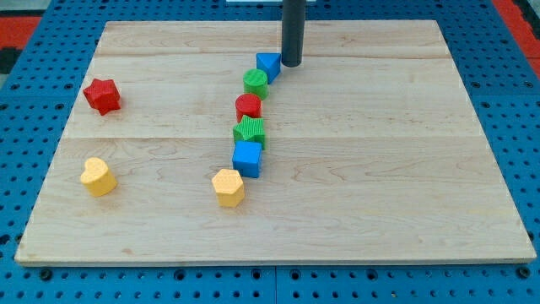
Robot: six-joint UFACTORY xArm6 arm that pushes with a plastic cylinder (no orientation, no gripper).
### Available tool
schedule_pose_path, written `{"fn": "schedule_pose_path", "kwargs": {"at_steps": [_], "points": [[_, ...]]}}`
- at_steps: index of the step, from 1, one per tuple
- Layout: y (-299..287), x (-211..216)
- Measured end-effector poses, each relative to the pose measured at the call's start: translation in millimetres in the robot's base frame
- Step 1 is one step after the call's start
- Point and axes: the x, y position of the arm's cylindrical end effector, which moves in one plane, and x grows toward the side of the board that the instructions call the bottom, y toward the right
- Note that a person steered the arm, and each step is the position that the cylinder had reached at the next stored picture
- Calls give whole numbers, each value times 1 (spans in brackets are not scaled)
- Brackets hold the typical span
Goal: Move your arm towards the top center of the board
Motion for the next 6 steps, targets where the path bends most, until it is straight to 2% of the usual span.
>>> {"fn": "schedule_pose_path", "kwargs": {"at_steps": [2, 4, 5, 6], "points": [[-13, 27], [-32, 7], [-9, -37], [-24, -79]]}}
